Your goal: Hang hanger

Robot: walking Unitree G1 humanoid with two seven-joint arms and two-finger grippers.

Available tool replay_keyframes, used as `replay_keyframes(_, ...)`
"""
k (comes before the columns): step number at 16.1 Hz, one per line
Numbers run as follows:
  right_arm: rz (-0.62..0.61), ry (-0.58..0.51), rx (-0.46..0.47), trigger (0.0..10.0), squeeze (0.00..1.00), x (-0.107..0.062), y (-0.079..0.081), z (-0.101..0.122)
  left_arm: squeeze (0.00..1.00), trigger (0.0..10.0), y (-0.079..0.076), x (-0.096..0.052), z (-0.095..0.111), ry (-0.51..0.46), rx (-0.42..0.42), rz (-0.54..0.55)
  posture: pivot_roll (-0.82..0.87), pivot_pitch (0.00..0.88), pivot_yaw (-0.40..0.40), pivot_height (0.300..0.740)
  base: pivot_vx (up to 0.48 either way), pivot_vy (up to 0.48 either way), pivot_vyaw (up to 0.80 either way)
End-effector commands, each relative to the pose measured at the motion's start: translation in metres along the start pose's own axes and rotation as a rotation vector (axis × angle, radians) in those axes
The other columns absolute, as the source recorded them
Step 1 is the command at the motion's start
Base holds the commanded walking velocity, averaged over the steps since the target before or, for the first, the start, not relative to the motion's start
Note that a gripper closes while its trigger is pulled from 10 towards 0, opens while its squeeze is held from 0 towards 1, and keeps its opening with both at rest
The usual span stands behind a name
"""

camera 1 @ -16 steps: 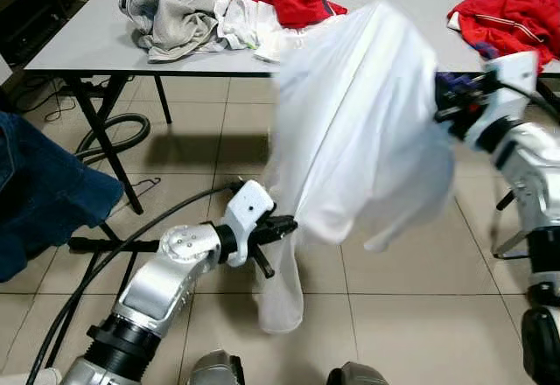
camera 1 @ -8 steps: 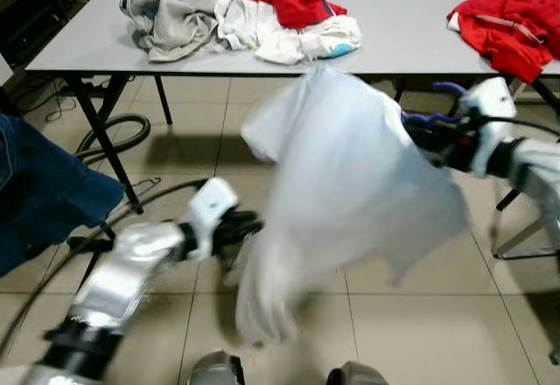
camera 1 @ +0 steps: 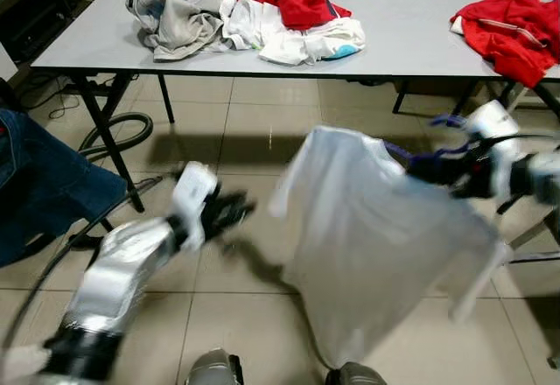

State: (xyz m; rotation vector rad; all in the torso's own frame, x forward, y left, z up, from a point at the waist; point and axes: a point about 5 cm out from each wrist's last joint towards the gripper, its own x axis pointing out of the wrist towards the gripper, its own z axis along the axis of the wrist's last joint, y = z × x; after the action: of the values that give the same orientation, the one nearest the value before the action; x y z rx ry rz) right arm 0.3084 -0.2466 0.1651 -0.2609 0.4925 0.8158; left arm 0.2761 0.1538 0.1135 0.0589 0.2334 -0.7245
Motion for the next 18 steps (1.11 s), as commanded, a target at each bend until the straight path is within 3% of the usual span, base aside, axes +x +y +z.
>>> replay_keyframes(1,-0.114,-0.011,0.041,10.0,0.0,0.003,0.002,-0.008,0.0,10.0,0.006,0.001,0.005,-0.031,-0.007,0.123,-0.1,0.0,-0.012,0.74,0.0,0.0,0.0)
replay_keyframes(2,-0.16,-0.012,0.026,10.0,0.0,0.011,0.015,-0.022,0.0,10.0,0.007,0.002,0.002,-0.02,0.024,0.215,-0.1,0.0,-0.008,0.74,0.0,0.0,0.0)
replay_keyframes(3,-0.2,-0.02,0.018,10.0,0.0,0.014,0.022,-0.028,0.0,10.0,0.006,0.002,0.0,-0.015,0.032,0.239,-0.1,0.0,-0.003,0.74,0.0,0.0,0.0)
replay_keyframes(6,-0.427,-0.035,-0.023,10.0,0.0,0.034,0.054,-0.051,0.0,10.0,0.003,0.002,-0.007,-0.026,-0.006,0.349,-0.1,0.0,0.007,0.74,0.0,-0.131,0.4)
replay_keyframes(8,-0.529,-0.037,-0.001,10.0,0.0,0.039,0.056,-0.051,0.0,10.0,0.005,0.006,-0.009,-0.029,-0.031,0.4,-0.1,0.0,0.01,0.74,0.0,-0.48,0.8)
replay_keyframes(13,-0.528,-0.042,-0.018,10.0,0.0,0.049,0.064,-0.051,0.0,10.0,0.005,0.004,-0.021,0.01,-0.032,0.454,-0.09,0.0,-0.003,0.74,0.0,-0.48,0.8)
replay_keyframes(18,-0.53,-0.031,-0.023,10.0,0.0,0.043,0.051,-0.05,0.0,10.0,0.003,0.004,-0.021,0.002,-0.023,0.474,-0.08,0.0,-0.012,0.74,0.0,-0.48,0.8)
